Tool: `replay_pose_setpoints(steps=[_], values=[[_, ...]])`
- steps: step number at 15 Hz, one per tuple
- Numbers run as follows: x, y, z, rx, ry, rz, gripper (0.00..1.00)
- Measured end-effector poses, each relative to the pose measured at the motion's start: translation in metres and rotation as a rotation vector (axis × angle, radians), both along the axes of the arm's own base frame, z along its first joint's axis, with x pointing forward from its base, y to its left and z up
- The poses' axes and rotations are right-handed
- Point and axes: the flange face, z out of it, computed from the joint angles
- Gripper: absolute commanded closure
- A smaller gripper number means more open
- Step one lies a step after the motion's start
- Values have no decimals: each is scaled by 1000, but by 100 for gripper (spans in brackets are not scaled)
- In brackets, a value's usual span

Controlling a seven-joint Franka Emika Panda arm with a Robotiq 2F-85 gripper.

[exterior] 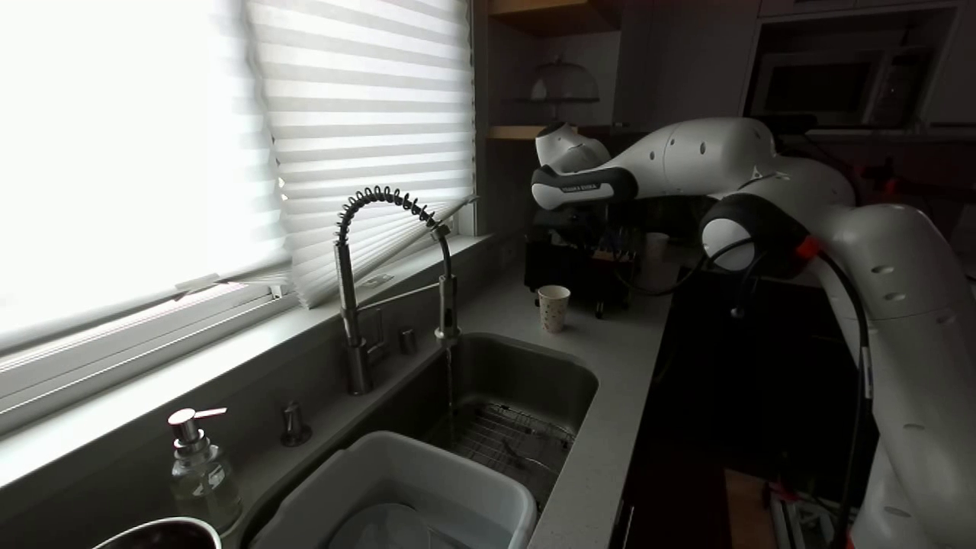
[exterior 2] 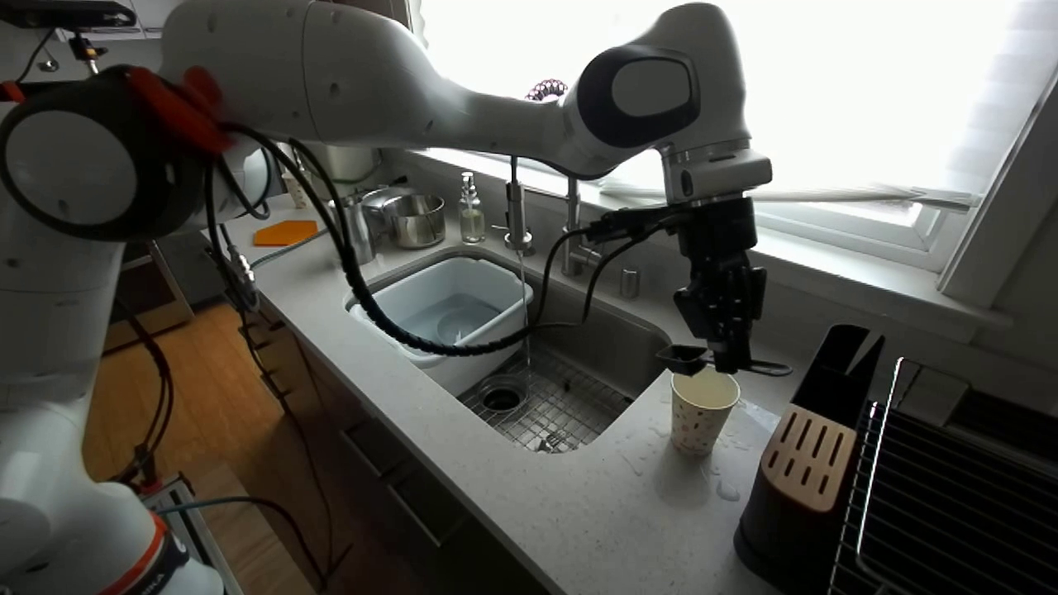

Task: Pour water into the black measuring cup then pour the water into the cup

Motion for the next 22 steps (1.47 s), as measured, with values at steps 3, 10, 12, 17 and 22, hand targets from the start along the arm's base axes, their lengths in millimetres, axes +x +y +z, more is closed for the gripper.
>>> replay_pose_setpoints(steps=[3, 10, 12, 17, 22], values=[[0, 3, -3, 44, -19, 10, 94], [-13, 10, -25, 164, -36, 5, 94], [-21, 11, -31, 194, -37, -5, 94], [-36, 16, -57, 272, -17, 22, 94], [-49, 16, -91, 310, -12, 126, 94]])
